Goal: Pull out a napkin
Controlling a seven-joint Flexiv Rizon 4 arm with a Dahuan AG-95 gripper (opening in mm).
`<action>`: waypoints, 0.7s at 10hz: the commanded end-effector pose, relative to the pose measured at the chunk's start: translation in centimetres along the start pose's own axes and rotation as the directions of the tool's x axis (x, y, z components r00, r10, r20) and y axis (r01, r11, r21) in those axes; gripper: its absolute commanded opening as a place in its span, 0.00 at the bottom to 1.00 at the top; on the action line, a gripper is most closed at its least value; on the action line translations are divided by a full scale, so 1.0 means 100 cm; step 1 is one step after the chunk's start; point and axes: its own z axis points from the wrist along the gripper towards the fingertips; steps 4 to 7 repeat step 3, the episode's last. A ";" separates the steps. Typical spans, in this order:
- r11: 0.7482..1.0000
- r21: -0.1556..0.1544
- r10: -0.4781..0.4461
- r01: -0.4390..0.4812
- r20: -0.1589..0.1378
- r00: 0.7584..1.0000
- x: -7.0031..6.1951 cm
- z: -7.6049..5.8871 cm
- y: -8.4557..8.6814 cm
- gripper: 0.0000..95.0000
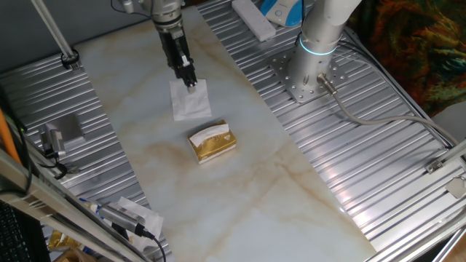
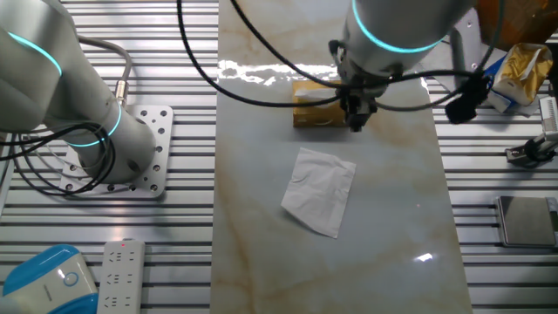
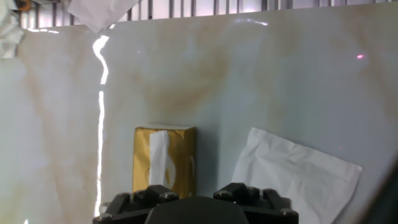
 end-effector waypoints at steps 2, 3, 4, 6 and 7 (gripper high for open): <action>1.000 0.001 0.004 -0.004 -0.036 0.999 -0.002 -0.001 0.001 1.00; 1.000 -0.001 0.002 -0.002 -0.036 0.999 -0.002 -0.001 0.001 1.00; 1.000 -0.001 0.002 -0.002 -0.036 0.999 -0.002 -0.001 0.001 1.00; 1.000 -0.001 0.002 -0.002 -0.036 0.999 -0.002 -0.001 0.001 1.00; 1.000 -0.001 0.002 -0.002 -0.036 0.999 -0.002 -0.001 0.001 1.00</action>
